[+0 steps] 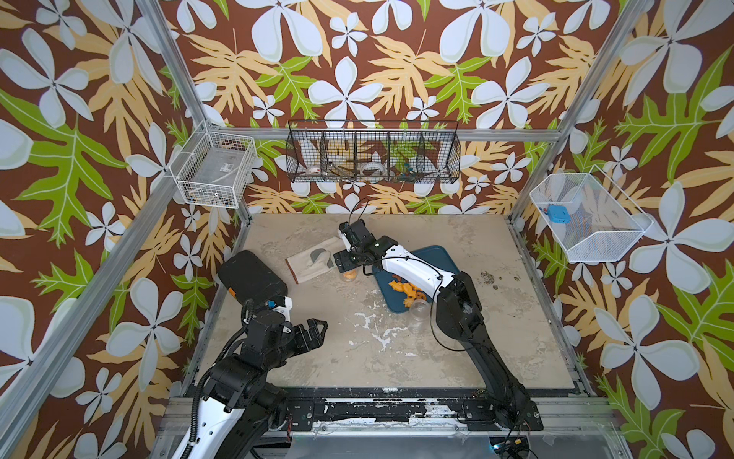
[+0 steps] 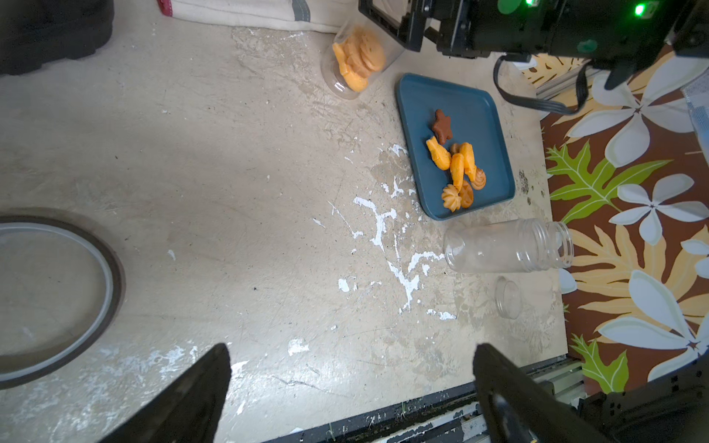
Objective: Pour the cookies out of the jar
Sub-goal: Pick up the jar from the center of the board.
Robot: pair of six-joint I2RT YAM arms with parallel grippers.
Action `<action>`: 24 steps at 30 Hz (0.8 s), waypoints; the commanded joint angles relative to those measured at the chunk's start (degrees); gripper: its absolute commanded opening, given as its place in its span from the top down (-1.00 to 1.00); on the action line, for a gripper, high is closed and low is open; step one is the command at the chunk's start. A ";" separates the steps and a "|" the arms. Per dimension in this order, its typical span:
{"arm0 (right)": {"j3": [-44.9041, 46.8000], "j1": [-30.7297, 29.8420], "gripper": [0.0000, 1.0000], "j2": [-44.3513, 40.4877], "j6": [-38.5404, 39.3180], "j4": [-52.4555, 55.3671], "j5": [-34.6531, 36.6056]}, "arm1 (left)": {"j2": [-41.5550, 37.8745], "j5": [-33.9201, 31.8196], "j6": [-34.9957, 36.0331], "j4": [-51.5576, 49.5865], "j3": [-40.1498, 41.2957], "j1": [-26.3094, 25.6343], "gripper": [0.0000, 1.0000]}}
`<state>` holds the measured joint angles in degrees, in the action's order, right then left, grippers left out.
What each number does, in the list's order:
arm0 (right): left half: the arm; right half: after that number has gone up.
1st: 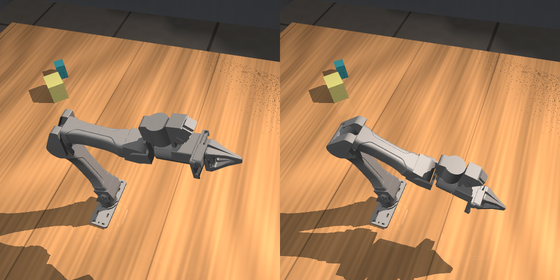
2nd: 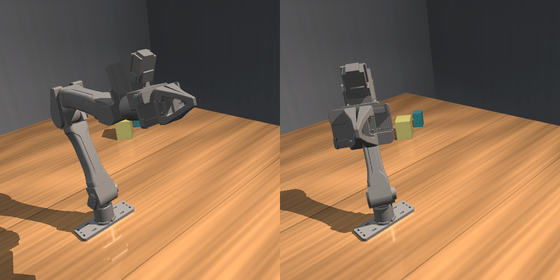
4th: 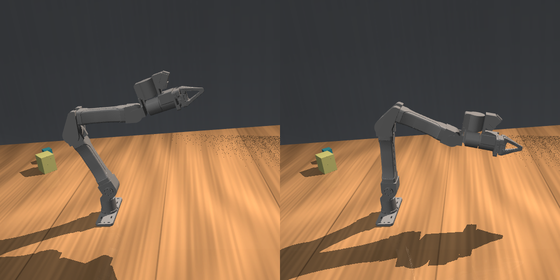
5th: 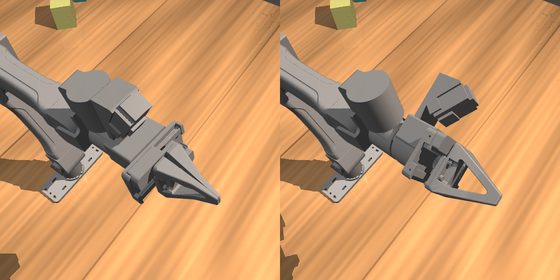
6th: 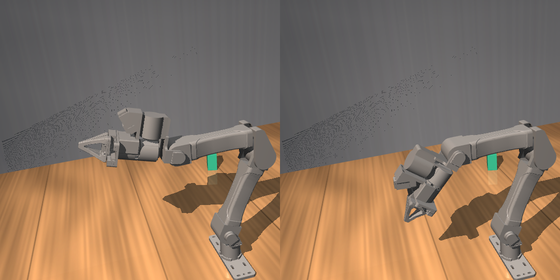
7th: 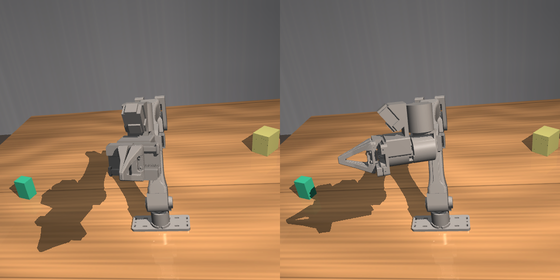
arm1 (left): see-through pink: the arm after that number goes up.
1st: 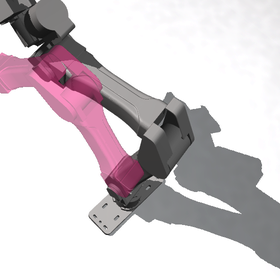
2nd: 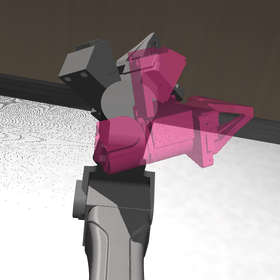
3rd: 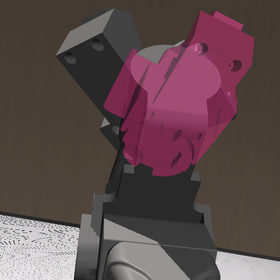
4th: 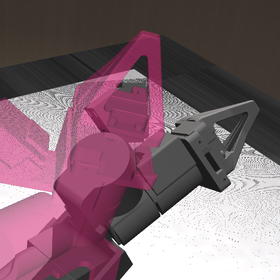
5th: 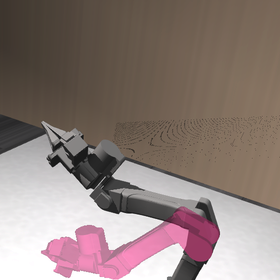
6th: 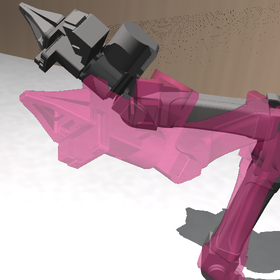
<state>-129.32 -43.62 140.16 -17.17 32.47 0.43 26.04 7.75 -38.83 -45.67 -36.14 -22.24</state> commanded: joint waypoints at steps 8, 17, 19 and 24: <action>-2.18 -0.16 -0.27 1.85 -2.65 1.01 0.00 | 2.43 1.83 4.81 -1.53 -1.48 0.05 -1.00; 2.68 0.75 -0.19 -7.01 -4.92 -0.49 -2.59 | 4.41 3.18 4.85 1.70 -2.65 0.04 -1.00; 4.55 2.29 -0.18 -9.36 -7.43 -0.77 -6.98 | 5.20 3.98 4.33 2.89 -3.25 0.00 -1.00; 14.92 6.60 -0.18 -19.04 -13.09 -2.50 -17.31 | 7.21 11.35 1.03 11.12 -3.45 0.01 -1.00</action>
<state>-118.41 -38.22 125.58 -26.00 31.97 -9.65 32.56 13.85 -35.86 -41.25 -39.38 -22.24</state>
